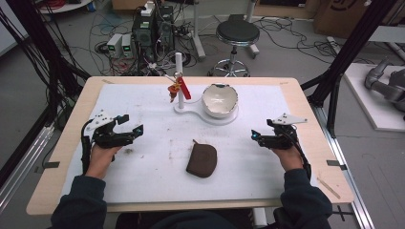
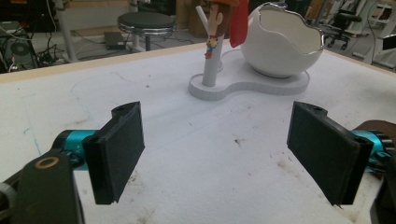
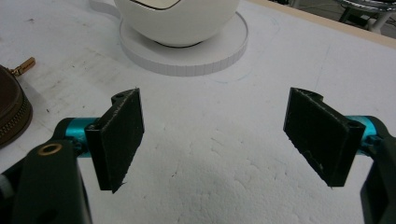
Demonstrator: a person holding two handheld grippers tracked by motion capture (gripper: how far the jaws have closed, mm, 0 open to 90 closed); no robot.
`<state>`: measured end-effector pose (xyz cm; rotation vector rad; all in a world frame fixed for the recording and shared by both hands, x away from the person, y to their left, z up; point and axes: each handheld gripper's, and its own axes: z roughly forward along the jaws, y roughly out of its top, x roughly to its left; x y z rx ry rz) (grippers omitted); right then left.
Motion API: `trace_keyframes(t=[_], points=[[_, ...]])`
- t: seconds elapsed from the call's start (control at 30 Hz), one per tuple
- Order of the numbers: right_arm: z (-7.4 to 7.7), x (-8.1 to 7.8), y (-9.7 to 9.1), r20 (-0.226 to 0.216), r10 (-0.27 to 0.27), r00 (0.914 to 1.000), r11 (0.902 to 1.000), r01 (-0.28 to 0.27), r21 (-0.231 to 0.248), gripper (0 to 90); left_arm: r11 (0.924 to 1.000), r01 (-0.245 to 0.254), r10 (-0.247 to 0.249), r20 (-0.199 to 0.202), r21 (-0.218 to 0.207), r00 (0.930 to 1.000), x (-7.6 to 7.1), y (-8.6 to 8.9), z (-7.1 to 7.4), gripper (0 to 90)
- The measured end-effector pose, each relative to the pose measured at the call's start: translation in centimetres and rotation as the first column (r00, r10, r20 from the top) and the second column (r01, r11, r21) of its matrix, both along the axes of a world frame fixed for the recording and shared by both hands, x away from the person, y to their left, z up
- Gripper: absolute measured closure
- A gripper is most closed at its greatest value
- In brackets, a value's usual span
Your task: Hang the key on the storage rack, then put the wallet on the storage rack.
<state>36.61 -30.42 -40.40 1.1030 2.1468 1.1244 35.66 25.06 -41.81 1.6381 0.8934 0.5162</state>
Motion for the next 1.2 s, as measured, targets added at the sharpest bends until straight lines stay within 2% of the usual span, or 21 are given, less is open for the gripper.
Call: trace_keyframes(t=[0.17, 0.2, 0.3, 0.47, 0.5, 0.63, 0.67, 0.83, 1.0, 1.03, 1.1, 1.13, 1.2], points=[[-0.1, 0.1, 0.1, -0.009, 0.000, 1.0000, 1.0000, 0.000, -0.002, 20.5, 0.9996, -0.002, 0.002, -0.016, -0.027, 0.9999, -0.1, 0.1, 0.0, 18.7], [-0.1, 0.0, 0.2, -0.012, 0.004, 0.9999, 1.0000, -0.004, -0.003, 20.5, 0.9983, 0.007, -0.009, -0.037, -0.057, 0.9993, -0.1, 0.0, -0.1, 18.7], [-0.1, -0.1, 0.4, -0.007, 0.014, 0.9999, 0.9999, -0.014, -0.004, 20.5, 0.9969, 0.028, -0.031, -0.033, -0.073, 0.9990, -0.1, -0.2, -0.1, 18.7], [-0.3, 0.1, 0.6, -0.024, 0.041, 0.9989, 0.9991, -0.041, -0.008, 20.5, 0.9970, 0.036, -0.038, -0.034, -0.069, 0.9987, -0.1, -0.5, -0.1, 18.7], [-0.3, 0.1, 0.9, -0.033, 0.063, 0.9975, 0.9980, -0.063, -0.004, 20.5, 0.9969, 0.032, -0.035, -0.040, -0.072, 0.9986, 0.0, -0.5, -0.2, 18.8], [-0.4, 0.1, 1.6, -0.050, 0.097, 0.9940, 0.9951, -0.096, 0.020, 20.5, 0.9976, 0.026, -0.030, -0.056, -0.065, 0.9980, -0.2, -0.6, -0.3, 19.0], [-0.5, 0.1, 2.4, -0.061, 0.135, 0.9890, 0.9905, -0.133, 0.036, 20.5, 0.9977, 0.025, -0.029, -0.057, -0.063, 0.9979, -0.2, -0.8, -0.3, 19.8], [-0.8, 0.2, 4.9, -0.087, 0.218, 0.9722, 0.9759, -0.215, 0.038, 20.4, 0.9983, 0.044, -0.046, -0.068, -0.038, 0.9966, -0.2, -1.5, -0.5, 20.9], [-1.1, 0.3, 6.6, -0.105, 0.264, 0.9587, 0.9634, -0.258, 0.074, 20.4, 0.9970, 0.075, -0.077, -0.088, -0.016, 0.9932, 0.0, -2.8, -0.8, 22.2], [-1.1, 0.4, 6.9, -0.109, 0.280, 0.9538, 0.9589, -0.273, 0.078, 20.4, 0.9956, 0.094, -0.094, -0.095, -0.011, 0.9910, 0.0, -3.5, -0.9, 22.6], [-1.2, 0.4, 7.2, -0.115, 0.289, 0.9505, 0.9563, -0.280, 0.084, 20.4, 0.9949, 0.101, -0.101, -0.099, -0.003, 0.9900, 0.0, -3.8, -0.9, 22.9], [-1.5, 0.4, 8.0, -0.133, 0.321, 0.9376, 0.9457, -0.311, 0.095, 20.4, 0.9944, 0.106, -0.105, -0.105, -0.003, 0.9889, 0.1, -4.2, -1.0, 23.0], [-1.7, 0.4, 8.7, -0.146, 0.350, 0.9253, 0.9355, -0.337, 0.106, 20.4, 0.9935, 0.113, -0.113, -0.109, -0.004, 0.9876, 0.1, -4.7, -0.9, 23.3]])
